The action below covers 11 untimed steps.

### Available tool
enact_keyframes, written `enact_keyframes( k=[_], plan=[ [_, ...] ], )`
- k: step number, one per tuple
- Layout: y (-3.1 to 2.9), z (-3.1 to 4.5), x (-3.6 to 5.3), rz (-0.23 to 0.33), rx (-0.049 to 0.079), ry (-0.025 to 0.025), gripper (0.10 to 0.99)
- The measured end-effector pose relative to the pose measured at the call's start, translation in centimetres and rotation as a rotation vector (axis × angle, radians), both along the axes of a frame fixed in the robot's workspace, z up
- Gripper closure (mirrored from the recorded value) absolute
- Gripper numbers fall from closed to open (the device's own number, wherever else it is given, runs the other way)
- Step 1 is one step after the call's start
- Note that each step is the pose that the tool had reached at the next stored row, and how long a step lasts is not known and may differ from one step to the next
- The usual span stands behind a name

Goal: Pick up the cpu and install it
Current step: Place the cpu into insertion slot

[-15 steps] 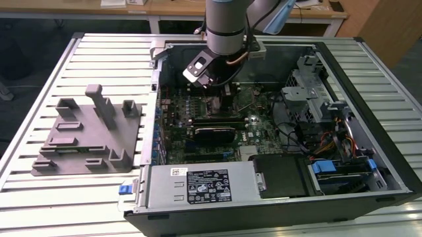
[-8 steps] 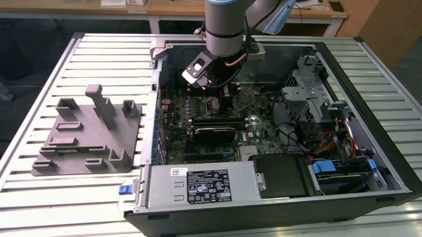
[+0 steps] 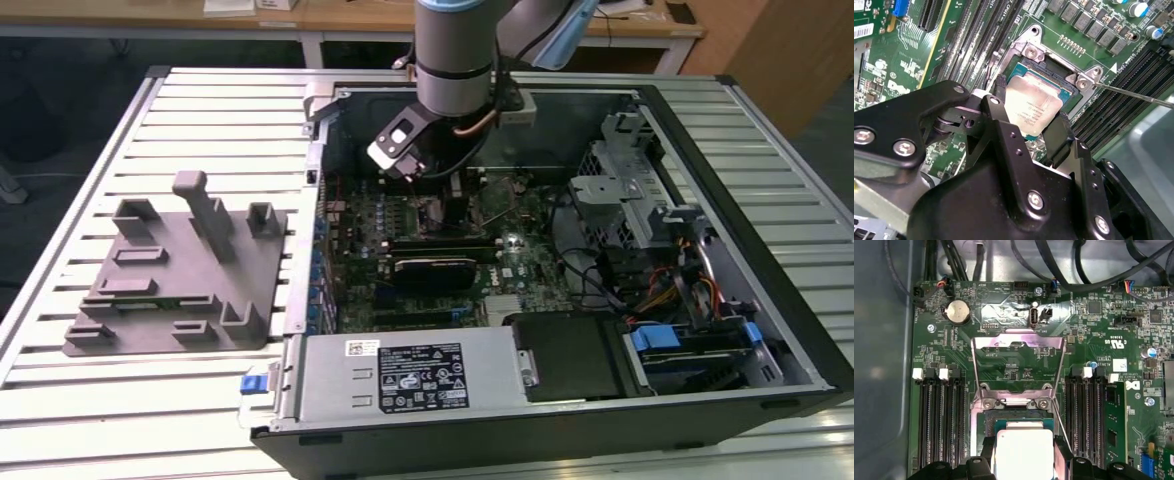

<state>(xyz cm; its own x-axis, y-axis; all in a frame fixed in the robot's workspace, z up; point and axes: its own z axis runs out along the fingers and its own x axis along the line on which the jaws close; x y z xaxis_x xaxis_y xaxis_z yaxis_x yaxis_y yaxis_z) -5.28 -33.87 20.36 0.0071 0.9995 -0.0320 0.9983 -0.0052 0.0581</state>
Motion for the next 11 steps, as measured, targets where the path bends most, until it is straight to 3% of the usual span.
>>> enact_keyframes(
  k=[11],
  plan=[
    [0.11,-0.61,0.02,-0.003,0.0,0.0,0.545]
  ],
)
